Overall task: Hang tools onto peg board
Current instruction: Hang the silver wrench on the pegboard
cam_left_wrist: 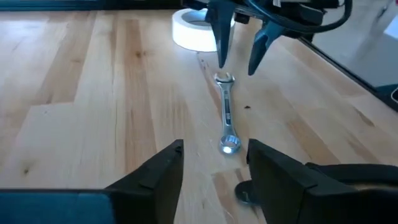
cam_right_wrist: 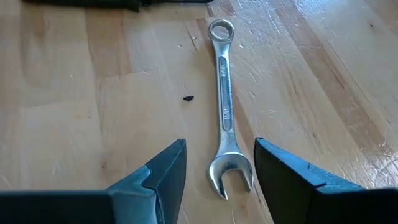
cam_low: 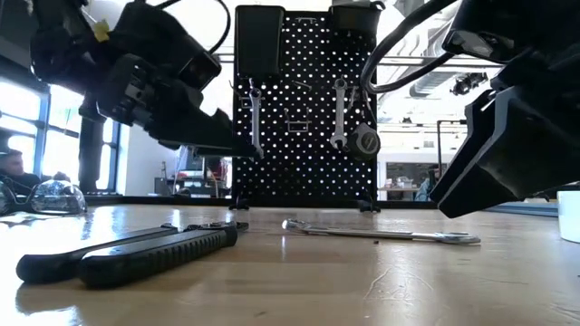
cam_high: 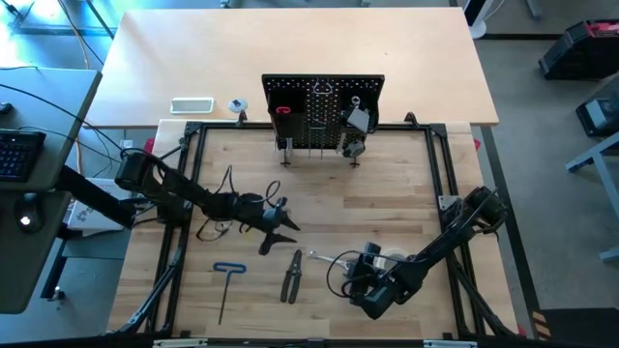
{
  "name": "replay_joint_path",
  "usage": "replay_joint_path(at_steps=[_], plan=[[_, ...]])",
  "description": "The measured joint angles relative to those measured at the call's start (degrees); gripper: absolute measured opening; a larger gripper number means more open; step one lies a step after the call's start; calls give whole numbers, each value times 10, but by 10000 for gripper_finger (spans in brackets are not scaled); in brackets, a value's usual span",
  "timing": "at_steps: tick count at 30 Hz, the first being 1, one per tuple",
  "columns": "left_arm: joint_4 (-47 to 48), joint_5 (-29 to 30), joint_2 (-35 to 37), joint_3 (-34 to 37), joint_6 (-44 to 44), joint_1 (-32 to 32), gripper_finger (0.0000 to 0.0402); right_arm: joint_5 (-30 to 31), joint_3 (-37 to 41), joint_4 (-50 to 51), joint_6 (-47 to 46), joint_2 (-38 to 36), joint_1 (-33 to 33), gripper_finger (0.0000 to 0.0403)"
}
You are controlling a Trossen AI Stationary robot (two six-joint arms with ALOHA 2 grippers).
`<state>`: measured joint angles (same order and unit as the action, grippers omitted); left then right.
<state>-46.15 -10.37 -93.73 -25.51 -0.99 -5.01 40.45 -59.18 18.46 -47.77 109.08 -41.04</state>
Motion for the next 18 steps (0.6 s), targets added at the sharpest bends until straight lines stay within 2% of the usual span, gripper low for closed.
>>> replay_joint_path(at_steps=[10,18], plan=[[42,-14,-7,-38,-20,-9,86,1,0,2,-16,0,0,181],[44,-30,-97,-83,-23,-27,49,1,0,2,-25,0,0,181]])
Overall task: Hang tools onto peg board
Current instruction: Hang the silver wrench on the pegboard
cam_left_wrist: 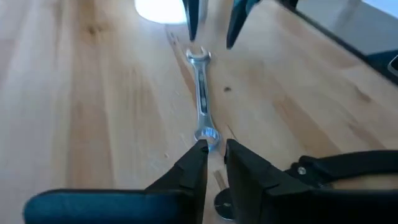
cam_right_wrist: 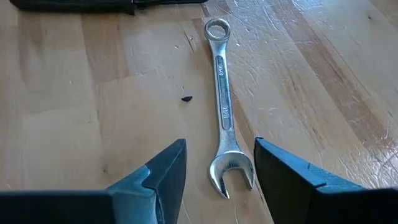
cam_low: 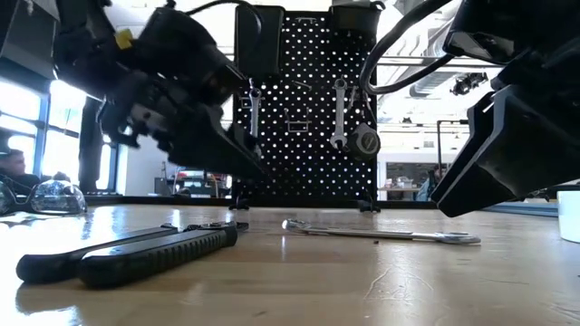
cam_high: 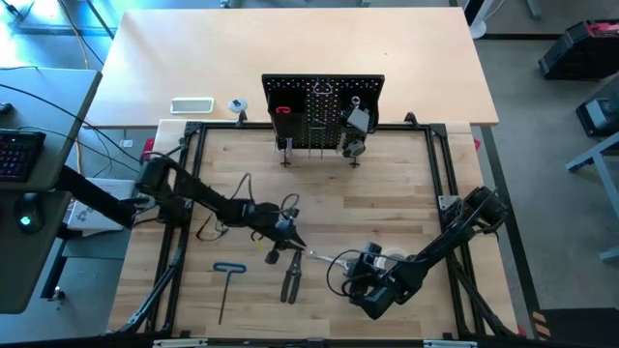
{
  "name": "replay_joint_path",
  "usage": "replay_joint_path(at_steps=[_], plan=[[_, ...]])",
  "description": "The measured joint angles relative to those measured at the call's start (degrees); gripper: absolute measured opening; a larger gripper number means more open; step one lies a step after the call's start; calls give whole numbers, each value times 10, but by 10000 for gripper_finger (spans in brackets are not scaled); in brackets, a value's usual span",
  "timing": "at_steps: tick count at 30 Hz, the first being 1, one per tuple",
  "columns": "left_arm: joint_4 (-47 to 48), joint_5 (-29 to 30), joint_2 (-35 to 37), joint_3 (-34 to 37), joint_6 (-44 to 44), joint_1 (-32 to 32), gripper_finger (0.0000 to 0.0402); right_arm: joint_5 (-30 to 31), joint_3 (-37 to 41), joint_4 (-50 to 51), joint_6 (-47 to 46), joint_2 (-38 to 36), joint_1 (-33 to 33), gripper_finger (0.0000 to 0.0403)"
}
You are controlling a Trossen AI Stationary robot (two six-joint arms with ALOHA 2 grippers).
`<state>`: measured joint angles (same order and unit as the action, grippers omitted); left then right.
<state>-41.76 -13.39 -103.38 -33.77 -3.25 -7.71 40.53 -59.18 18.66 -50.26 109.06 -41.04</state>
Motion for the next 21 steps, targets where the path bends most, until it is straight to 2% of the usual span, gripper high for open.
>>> replay_joint_path(at_steps=[12,21], plan=[[-10,-22,-97,-82,-10,-10,46,0,0,9,-24,0,-8,181],[-14,-16,-131,-97,-14,-7,46,33,0,17,-40,0,-22,181]])
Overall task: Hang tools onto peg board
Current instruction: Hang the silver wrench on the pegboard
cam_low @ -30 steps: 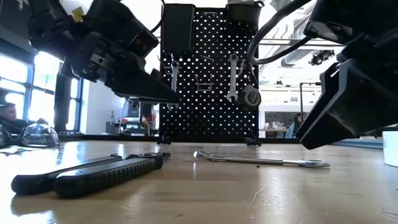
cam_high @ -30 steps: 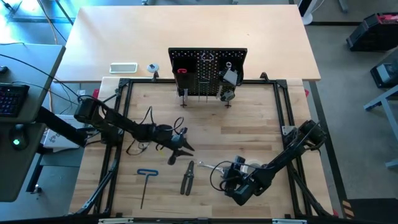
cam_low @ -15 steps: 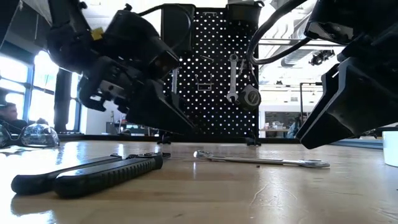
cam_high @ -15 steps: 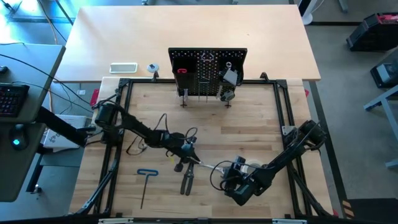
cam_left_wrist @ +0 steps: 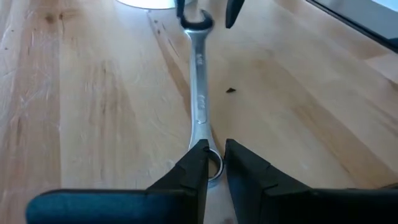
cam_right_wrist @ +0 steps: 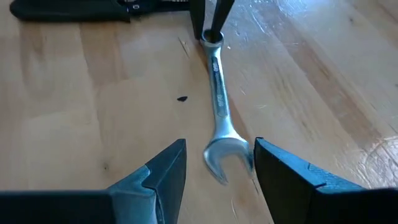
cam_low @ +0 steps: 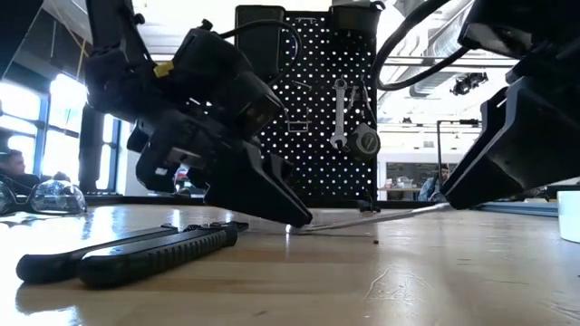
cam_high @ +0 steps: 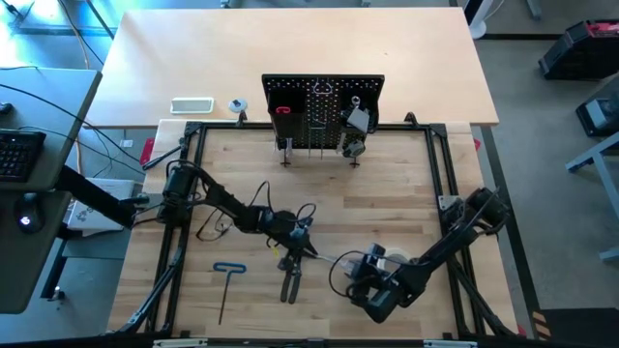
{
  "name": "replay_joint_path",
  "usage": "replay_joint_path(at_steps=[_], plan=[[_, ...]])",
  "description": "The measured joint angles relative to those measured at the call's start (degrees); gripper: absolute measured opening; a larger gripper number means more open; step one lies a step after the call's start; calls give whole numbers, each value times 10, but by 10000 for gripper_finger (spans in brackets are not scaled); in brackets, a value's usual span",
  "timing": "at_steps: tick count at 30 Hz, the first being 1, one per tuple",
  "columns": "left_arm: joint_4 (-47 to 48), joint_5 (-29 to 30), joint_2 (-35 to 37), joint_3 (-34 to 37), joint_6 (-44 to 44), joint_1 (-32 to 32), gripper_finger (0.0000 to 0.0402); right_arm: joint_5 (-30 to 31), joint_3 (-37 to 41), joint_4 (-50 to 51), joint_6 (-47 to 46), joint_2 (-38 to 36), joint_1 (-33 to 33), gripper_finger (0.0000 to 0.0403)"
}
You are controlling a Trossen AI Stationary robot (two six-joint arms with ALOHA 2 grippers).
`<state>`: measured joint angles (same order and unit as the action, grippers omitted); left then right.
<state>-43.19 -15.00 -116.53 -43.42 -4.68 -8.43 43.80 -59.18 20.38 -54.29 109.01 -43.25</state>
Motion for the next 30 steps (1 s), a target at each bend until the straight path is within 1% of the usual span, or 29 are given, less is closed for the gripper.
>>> replay_joint_path(at_steps=[4,12,17,19,22,26,30], plan=[[1,3,-2,0,-1,2,46,3,0,8,-14,0,-3,181],[3,5,-3,0,-1,5,46,0,0,6,-12,0,4,181],[3,5,-3,0,-1,5,46,-56,0,-31,35,0,32,181],[3,5,-3,1,-1,5,46,-69,0,-45,59,0,45,181],[3,6,-3,1,-1,5,46,-84,0,-40,68,0,65,181],[4,6,-3,1,-1,5,46,-130,0,-20,70,1,92,181],[3,6,-3,1,-1,5,46,-173,-1,-23,83,6,115,181]])
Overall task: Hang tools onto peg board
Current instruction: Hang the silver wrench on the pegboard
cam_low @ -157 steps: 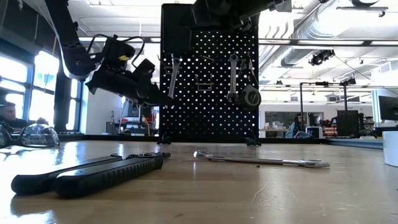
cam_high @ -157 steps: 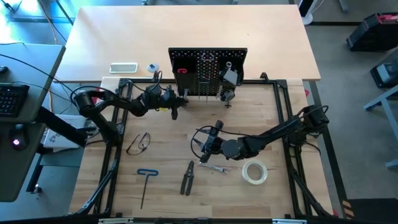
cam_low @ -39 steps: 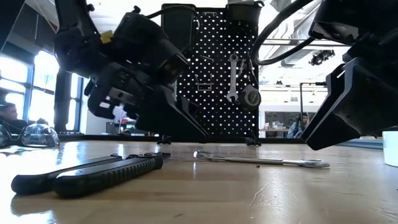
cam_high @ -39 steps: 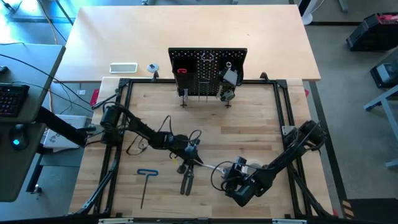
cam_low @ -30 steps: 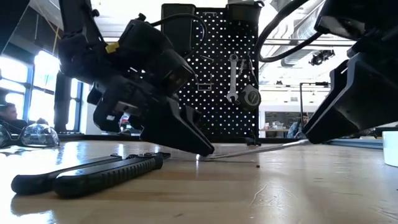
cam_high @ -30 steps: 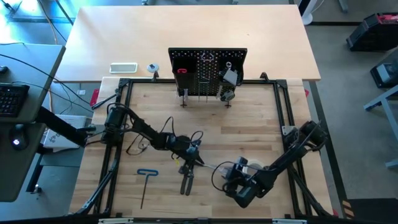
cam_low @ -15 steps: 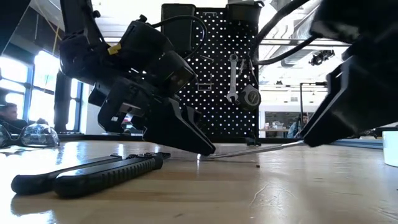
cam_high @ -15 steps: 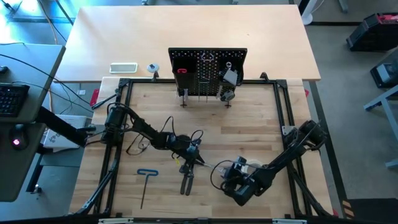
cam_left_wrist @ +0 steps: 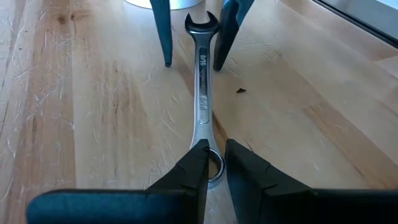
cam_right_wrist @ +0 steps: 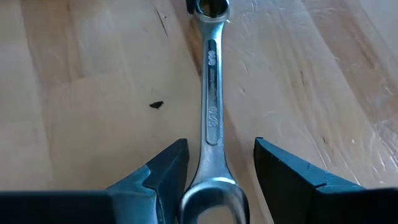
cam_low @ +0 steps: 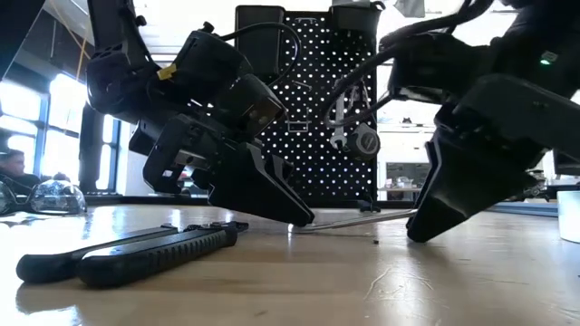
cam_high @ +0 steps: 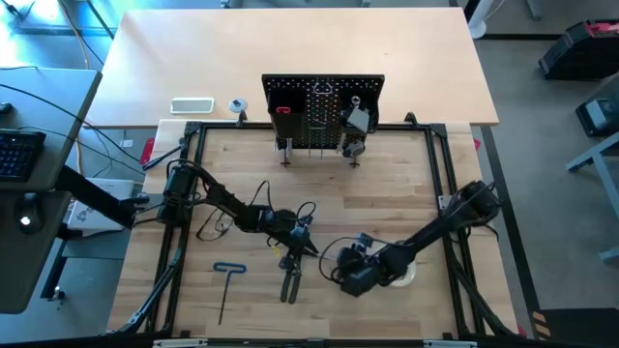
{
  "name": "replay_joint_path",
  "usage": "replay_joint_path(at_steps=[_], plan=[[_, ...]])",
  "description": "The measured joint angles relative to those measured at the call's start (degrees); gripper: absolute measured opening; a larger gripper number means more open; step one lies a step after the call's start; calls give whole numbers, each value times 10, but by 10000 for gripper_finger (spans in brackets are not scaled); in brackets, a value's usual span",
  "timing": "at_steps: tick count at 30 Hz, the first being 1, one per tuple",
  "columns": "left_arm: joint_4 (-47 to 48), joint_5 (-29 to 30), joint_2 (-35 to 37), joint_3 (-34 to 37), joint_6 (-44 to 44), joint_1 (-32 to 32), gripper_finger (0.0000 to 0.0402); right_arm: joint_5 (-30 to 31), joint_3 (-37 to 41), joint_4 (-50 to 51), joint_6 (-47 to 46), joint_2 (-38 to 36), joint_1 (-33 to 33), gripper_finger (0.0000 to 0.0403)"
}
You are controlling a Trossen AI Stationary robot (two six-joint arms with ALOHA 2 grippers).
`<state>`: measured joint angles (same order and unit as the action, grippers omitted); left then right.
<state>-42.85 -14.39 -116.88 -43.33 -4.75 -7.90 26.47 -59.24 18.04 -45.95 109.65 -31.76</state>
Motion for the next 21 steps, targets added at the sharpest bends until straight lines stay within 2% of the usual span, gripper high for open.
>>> replay_joint_path(at_steps=[4,9,21], plan=[[-3,0,0,0,0,0,46,-16,-1,-7,15,2,10,164],[-5,0,0,0,0,0,46,-31,-1,-7,34,3,14,102],[-13,-3,-1,1,9,7,46,-35,-1,-6,31,5,15,102]])
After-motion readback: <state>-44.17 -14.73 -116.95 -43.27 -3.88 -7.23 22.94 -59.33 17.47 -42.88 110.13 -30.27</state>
